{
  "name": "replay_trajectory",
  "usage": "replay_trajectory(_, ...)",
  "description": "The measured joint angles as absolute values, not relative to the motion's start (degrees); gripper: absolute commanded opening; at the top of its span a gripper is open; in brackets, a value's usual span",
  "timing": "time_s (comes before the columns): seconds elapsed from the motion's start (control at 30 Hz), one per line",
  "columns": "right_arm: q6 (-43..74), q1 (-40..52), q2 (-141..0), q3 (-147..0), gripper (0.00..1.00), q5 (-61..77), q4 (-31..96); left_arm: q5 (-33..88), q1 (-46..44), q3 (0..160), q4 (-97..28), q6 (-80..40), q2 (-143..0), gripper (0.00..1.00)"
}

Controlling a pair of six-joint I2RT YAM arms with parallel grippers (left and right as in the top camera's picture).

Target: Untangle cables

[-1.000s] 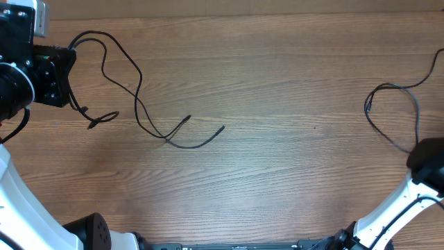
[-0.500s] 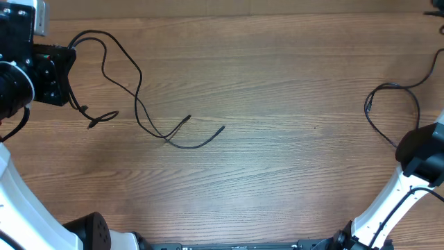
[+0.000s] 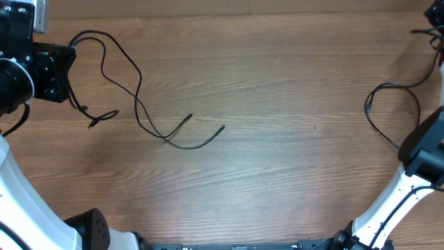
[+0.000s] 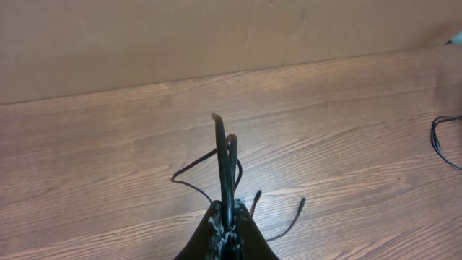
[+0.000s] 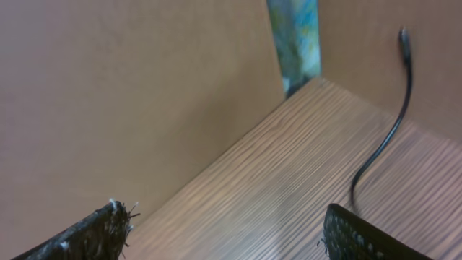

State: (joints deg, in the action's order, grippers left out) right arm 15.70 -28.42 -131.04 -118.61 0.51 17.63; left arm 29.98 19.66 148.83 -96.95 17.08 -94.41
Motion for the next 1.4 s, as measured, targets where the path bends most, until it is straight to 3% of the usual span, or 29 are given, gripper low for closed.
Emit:
replay_trajectory(0.4, 6.3, -35.3, -145.1, -118.3, 0.83, -2.0, 21.9, 32.4, 19.7, 148.8, -96.9, 17.1, -94.4, 0.04)
replay_trajectory(0.53, 5.9, -37.2, -146.8, -118.1, 0.76, -2.7, 22.3, 32.8, 19.7, 148.8, -96.9, 17.1, -94.4, 0.04)
replay_trajectory(0.57, 5.8, -37.2, -146.8, -118.1, 0.68, -2.8, 22.3, 32.9, 19.7, 148.8, -96.9, 17.1, -94.4, 0.04)
replay_trajectory(0.6, 5.7, -37.1, -146.8, -118.1, 0.40, -3.0, 22.3, 33.0, 19.7, 148.8, -96.9, 16.9, -94.4, 0.04)
replay_trajectory(0.7, 5.5, -36.8, -146.8, -118.1, 0.20, -3.0, 22.5, 33.2, 19.7, 148.8, -96.9, 16.8, -94.4, 0.04)
replay_trajectory(0.73, 5.7, -36.7, -146.8, -118.1, 0.08, -3.0, 22.9, 33.4, 19.7, 148.8, -96.9, 16.8, -94.4, 0.04)
replay_trajectory(0.77, 5.7, -36.6, -146.8, -118.1, 0.04, -3.0, 23.1, 33.5, 19.6, 148.8, -96.9, 16.8, -94.4, 0.04)
replay_trajectory(1.17, 6.6, -35.4, -141.9, -117.8, 0.04, -3.0, 32.3, 33.9, 18.7, 148.8, -96.9, 16.8, -94.4, 0.04)
replay_trajectory(1.4, 9.6, -33.4, -119.9, -117.9, 0.04, 2.7, 43.3, 33.9, 18.7, 148.8, -96.9, 16.8, -94.5, 0.04)
